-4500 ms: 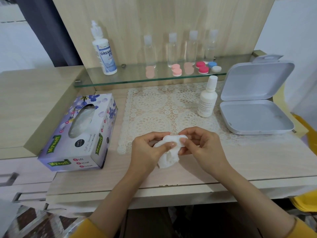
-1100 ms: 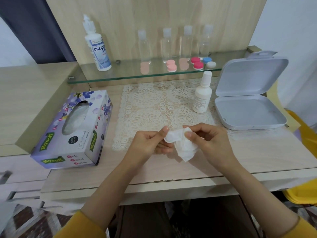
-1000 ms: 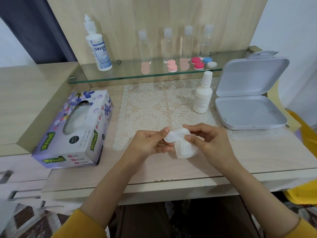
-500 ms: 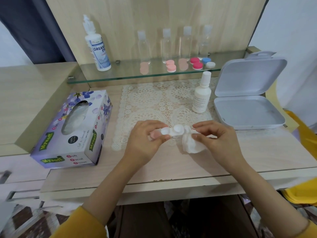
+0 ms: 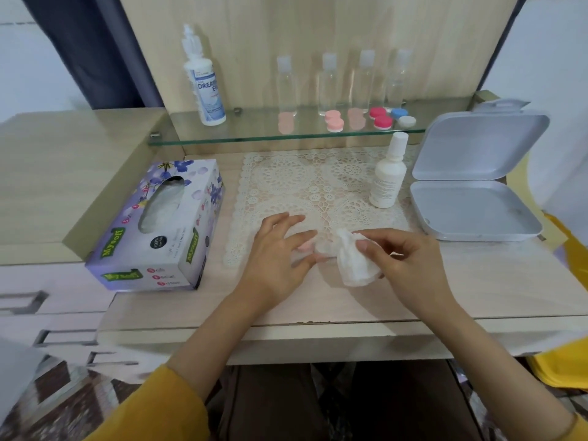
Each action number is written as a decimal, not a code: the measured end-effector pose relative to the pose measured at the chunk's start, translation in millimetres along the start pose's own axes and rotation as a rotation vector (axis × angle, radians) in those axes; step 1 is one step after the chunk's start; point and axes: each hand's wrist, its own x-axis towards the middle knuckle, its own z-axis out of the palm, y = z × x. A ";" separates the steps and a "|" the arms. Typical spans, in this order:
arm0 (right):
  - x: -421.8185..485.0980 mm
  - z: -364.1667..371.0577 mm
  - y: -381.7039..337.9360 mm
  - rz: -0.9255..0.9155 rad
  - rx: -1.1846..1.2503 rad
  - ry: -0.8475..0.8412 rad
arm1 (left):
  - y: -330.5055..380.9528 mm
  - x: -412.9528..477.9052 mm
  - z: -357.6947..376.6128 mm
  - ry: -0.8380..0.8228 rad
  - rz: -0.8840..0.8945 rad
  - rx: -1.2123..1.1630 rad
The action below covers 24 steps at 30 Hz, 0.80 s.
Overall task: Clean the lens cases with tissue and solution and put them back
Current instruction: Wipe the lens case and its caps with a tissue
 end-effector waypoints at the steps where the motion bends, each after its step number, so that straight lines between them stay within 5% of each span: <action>1: -0.7 5.6 -3.0 -0.015 0.001 -0.016 | -1.2 -7.0 -6.8 0.028 -0.001 -0.022; 10: -28.3 103.2 -41.7 -0.219 0.015 -0.316 | -27.1 -125.0 -82.2 0.223 -0.196 -0.161; 15: -67.9 174.5 -59.1 -0.329 0.036 -0.559 | -60.0 -205.8 -106.0 0.255 -0.523 -0.166; 24: -135.0 309.4 -2.3 -0.196 -0.259 -1.011 | -149.7 -324.5 -75.7 0.036 -1.069 -0.089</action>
